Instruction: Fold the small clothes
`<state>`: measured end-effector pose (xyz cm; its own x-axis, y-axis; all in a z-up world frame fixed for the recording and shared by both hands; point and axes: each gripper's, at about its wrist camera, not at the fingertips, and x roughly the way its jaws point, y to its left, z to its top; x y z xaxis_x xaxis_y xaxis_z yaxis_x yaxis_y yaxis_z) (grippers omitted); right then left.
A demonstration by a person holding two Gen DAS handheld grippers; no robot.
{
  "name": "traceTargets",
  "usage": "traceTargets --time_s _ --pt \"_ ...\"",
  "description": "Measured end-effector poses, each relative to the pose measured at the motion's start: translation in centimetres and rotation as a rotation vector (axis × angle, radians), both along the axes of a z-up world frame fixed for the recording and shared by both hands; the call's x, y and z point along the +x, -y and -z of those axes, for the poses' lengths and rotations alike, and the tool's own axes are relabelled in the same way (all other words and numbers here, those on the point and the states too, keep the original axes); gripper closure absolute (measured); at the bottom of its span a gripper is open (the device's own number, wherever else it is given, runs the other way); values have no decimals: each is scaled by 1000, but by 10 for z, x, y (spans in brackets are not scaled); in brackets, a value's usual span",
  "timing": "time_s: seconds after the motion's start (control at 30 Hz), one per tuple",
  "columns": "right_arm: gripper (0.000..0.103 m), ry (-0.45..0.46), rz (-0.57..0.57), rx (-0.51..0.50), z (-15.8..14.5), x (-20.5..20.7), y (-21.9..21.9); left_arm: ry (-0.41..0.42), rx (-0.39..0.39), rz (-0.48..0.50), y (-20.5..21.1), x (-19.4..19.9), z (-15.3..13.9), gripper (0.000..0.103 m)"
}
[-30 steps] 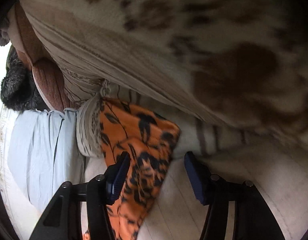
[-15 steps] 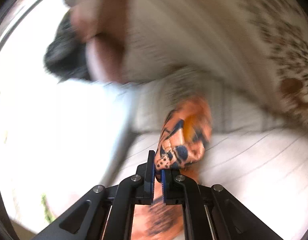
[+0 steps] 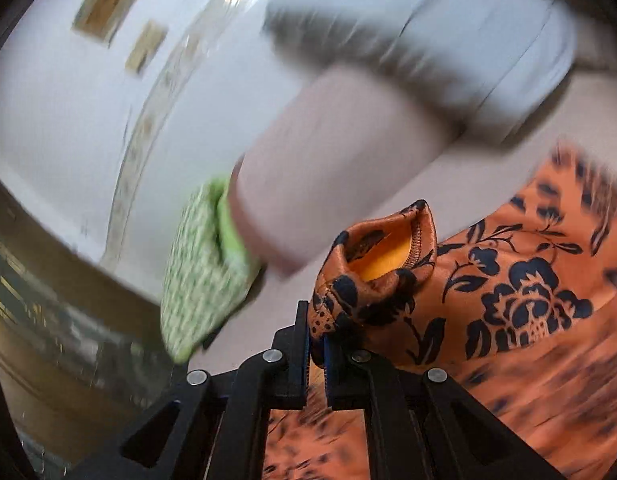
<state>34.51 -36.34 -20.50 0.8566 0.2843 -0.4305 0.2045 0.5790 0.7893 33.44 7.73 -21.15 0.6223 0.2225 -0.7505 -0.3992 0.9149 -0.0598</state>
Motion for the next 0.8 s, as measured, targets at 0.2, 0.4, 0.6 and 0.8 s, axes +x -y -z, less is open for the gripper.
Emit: traceTargets --time_s 0.2,0.4,0.6,0.8 --pt "93 -130 -169 -19 46 38 -132 -31 -41 -91 -55 2 7 0" --pt "26 -184 -374 -40 76 43 -209 -42 -52 -110 -75 2 10 0" --pt "25 -65 -551 -270 54 21 -236 -58 -56 -87 -70 7 13 0" --pt "27 38 -434 -313 36 -13 -155 -59 -38 28 -32 14 14 0"
